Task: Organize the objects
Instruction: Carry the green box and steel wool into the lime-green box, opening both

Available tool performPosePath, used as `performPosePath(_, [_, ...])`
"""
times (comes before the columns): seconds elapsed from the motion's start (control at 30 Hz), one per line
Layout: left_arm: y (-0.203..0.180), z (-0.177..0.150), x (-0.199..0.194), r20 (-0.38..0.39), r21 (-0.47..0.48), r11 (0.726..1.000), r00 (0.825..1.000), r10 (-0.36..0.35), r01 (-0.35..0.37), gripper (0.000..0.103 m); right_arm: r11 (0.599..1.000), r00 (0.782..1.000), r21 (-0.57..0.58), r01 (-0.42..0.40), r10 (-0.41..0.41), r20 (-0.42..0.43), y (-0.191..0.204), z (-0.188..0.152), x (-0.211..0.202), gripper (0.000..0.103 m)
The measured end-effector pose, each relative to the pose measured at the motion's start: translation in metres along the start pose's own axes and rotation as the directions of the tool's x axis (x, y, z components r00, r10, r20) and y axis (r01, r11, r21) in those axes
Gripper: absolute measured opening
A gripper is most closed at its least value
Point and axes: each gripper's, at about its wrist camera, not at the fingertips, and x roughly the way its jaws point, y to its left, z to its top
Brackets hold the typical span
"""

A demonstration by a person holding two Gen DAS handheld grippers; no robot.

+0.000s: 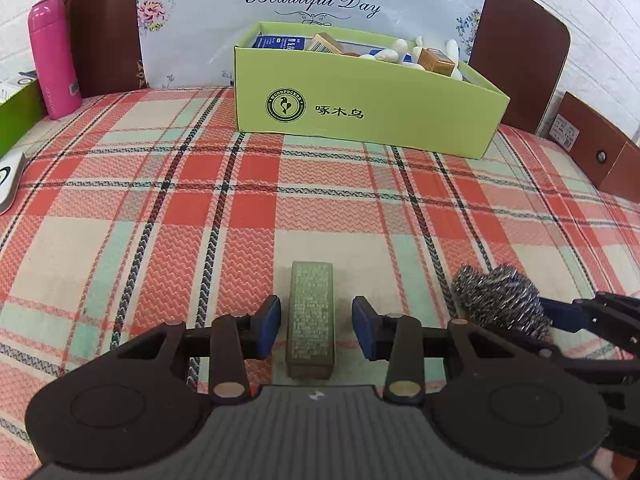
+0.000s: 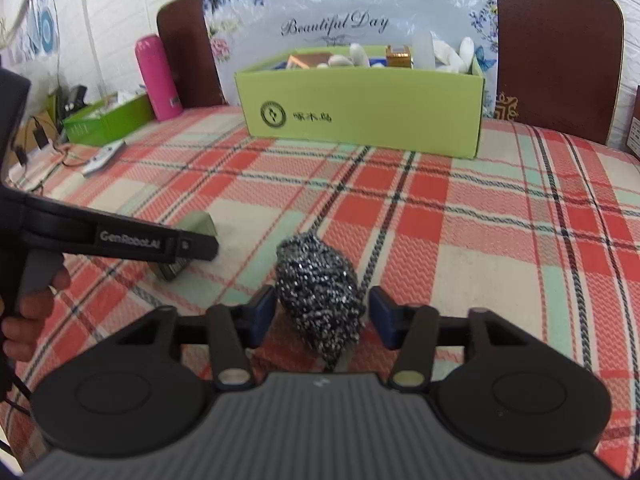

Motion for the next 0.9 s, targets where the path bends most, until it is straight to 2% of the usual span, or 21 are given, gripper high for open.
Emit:
performPosePath(0.07, [-0.001, 0.001, 0.001, -0.004, 0.015, 1.000, 1.000, 0.008, -0.008, 0.034, 1.000, 1.000, -0.010, -0.001, 0.001, 0.000, 0.001, 0.000, -0.001, 0.040])
performPosePath(0.1, [-0.001, 0.002, 0.001, -0.007, 0.016, 1.000, 1.000, 0.010, -0.010, 0.023, 1.000, 1.000, -0.013, -0.005, 0.004, -0.006, 0.001, 0.000, 0.000, 0.038])
performPosePath(0.17, [0.000, 0.005, -0.002, -0.013, -0.004, 1.000, 1.000, -0.019, 0.019, 0.023, 1.000, 1.000, 0.004, -0.010, 0.010, -0.011, -0.001, 0.000, 0.000, 0.035])
performPosePath(0.27, [-0.004, 0.011, -0.014, 0.012, -0.007, 0.997, 0.997, -0.078, 0.078, 0.023, 0.997, 0.998, 0.049, -0.059, 0.057, 0.029, -0.007, 0.009, -0.013, 0.034])
performPosePath(0.47, [-0.018, 0.060, -0.040, 0.154, 0.027, 0.989, 0.977, -0.148, 0.146, 0.023, 0.999, 0.981, 0.008, -0.046, 0.044, 0.190, -0.019, 0.060, -0.040, 0.034])
performPosePath(0.67, [-0.032, 0.114, -0.043, 0.255, 0.054, 0.986, 0.953, -0.164, 0.155, 0.023, 0.999, 0.955, 0.004, 0.039, -0.039, 0.295, -0.038, 0.110, -0.032, 0.034])
performPosePath(0.83, [-0.031, 0.153, -0.026, 0.293, 0.020, 0.988, 0.944, -0.154, 0.155, 0.023, 0.999, 0.943, 0.026, 0.045, -0.052, 0.330, -0.054, 0.147, -0.007, 0.034])
performPosePath(0.9, [-0.030, 0.170, -0.015, 0.295, 0.010, 0.990, 0.946, -0.136, 0.140, 0.023, 0.998, 0.939, 0.020, 0.058, -0.062, 0.339, -0.057, 0.162, 0.009, 0.034])
